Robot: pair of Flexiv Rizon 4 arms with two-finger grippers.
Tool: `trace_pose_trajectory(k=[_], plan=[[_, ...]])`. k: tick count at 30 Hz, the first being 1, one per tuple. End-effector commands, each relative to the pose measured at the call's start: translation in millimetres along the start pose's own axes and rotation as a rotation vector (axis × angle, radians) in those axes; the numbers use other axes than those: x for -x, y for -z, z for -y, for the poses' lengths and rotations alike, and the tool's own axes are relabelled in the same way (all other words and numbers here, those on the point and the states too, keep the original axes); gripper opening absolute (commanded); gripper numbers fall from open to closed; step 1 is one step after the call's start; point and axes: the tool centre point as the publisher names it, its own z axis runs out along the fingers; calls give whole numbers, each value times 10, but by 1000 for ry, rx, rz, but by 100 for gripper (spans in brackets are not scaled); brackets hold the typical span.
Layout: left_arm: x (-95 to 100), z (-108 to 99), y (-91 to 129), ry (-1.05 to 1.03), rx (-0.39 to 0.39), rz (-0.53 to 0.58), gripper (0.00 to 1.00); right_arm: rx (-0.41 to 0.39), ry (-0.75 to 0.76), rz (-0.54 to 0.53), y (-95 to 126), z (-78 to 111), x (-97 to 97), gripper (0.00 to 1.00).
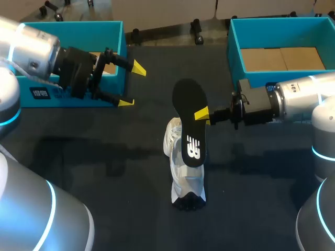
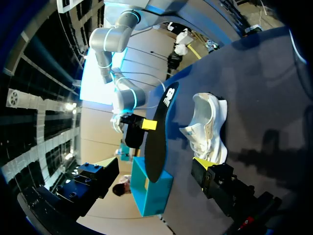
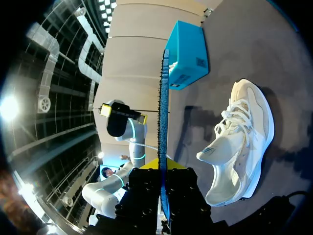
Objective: Take the shoe out of the shoebox, open the shoe tongue, remove and reinsert the insole, then place the shoe into the shoebox
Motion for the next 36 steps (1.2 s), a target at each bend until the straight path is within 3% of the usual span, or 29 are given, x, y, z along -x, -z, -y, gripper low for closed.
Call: trace_pose_trajectory(k=[1,8,10,21,25,27,36], plan=[[-72,84,-111,-11,23,178,100,2,1,1,-10,7,2,0],[-100,236,-185,-27,55,282,100,2,1,1,-10,7,2,0],[-180,303,-261,-60,42,253,100,2,1,1,-10,7,2,0],[-180,303,-261,-60,42,253,100,2,1,1,-10,7,2,0],[-350,329,-483,-31,81,264,100,2,1,1,-10,7,2,0],[-392,325,-582,-33,146,292,100,2,1,1,-10,7,2,0],[-341,272,-802,37,193,417,100,2,1,1,-10,7,2,0]])
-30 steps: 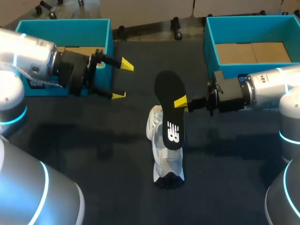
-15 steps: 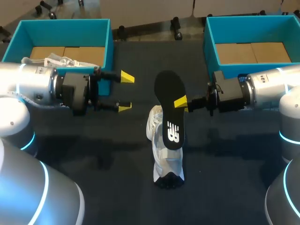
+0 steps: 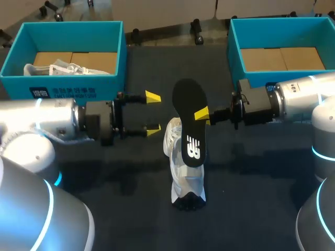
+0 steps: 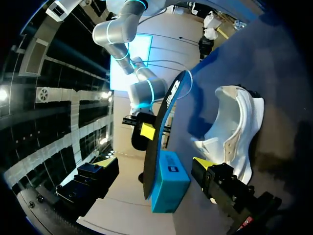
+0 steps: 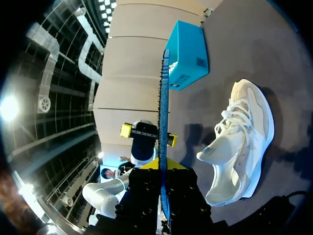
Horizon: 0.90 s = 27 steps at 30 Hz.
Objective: Take the shoe out of the shoebox, open the shoe tongue, remove and reinsert the insole, then place the shoe into the shoebox
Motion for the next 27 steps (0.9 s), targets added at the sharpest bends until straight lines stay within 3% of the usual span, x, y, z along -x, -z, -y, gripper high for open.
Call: trace_pose_trajectory(k=[1,4,7,24,27], plan=[[-36,32,-146,-4,45,65,100,2,1,1,-10,7,3,0],[-21,39,-201,-18,52,79,100,2,1,1,-10,7,3,0],[-11,47,-277,-34,50,93,88,2,1,1,-10,7,3,0],[-37,-20,-545,-110,49,100,64,2,1,1,-10,7,3,0],[-24,-40,-572,-116,45,100,54,2,1,1,-10,7,3,0]])
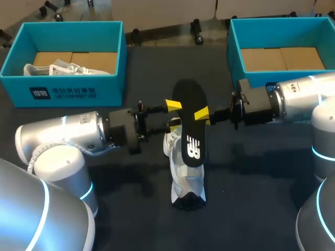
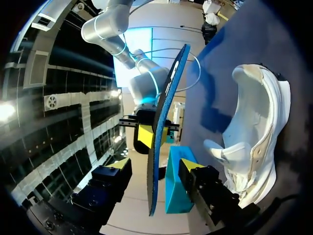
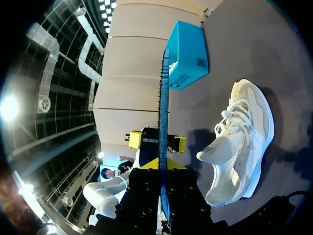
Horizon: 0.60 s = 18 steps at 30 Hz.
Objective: Take the shoe out of the shoebox, open the shoe tongue, remove and reinsert the insole, then place the shoe into the shoebox
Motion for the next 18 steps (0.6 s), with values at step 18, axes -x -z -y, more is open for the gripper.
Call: trace_pose_trajectory(k=[18], plan=[[54,-92,-163,-35,-17,7,29,2,1,1,-10,7,2,0]])
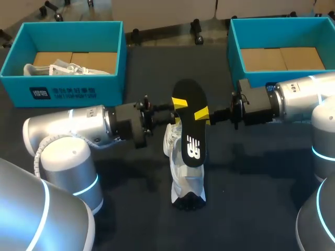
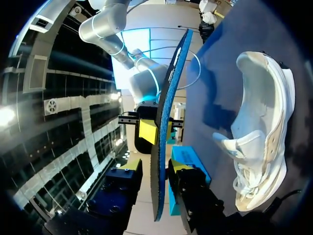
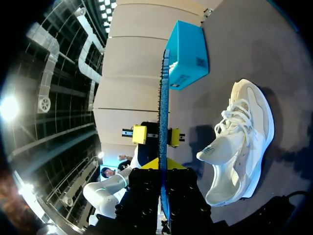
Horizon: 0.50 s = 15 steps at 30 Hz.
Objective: Take the shoe out of the shoebox, open the shoe tongue, remove and reinsert the insole, then place the shoe into the shoebox
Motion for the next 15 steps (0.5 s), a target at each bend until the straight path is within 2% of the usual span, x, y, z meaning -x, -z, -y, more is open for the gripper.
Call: trace_pose_trajectory(k=[1,9,15], plan=[[-13,-4,2,-3,-1,1,26,2,1,1,-10,7,2,0],[-3,-14,3,-6,-9,0,12,2,1,1,-10,7,2,0],[16,16,-13,-12,-20,4,12,2,1,1,-10,7,2,0]])
